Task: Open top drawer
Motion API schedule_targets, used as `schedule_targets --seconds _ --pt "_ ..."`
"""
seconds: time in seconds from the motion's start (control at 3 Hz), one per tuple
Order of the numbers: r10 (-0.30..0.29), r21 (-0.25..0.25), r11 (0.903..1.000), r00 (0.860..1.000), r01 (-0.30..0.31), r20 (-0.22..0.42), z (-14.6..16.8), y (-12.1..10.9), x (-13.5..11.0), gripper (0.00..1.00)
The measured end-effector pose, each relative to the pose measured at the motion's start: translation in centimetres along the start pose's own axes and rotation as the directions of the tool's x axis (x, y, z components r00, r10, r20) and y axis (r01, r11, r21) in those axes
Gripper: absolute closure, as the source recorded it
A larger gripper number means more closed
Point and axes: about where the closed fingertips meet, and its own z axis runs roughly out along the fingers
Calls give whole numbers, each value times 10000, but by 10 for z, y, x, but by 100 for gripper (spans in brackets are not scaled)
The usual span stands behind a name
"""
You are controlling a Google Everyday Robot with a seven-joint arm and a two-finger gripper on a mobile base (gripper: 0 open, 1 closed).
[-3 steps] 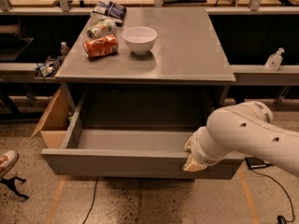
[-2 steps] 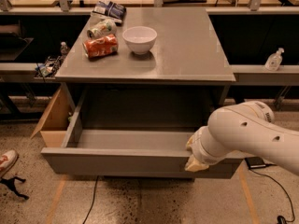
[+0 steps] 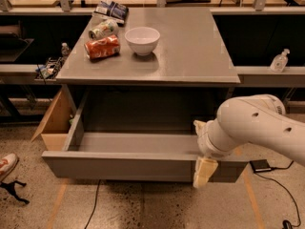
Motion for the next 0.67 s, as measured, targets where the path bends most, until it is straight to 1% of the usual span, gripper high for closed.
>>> schedule_targets --seconds 0.33,0.67 --pt "141 426 9990 9995 -153 281 -26 -19 8 0" --pt "379 1046 9936 9982 -425 460 -61 -38 24 0"
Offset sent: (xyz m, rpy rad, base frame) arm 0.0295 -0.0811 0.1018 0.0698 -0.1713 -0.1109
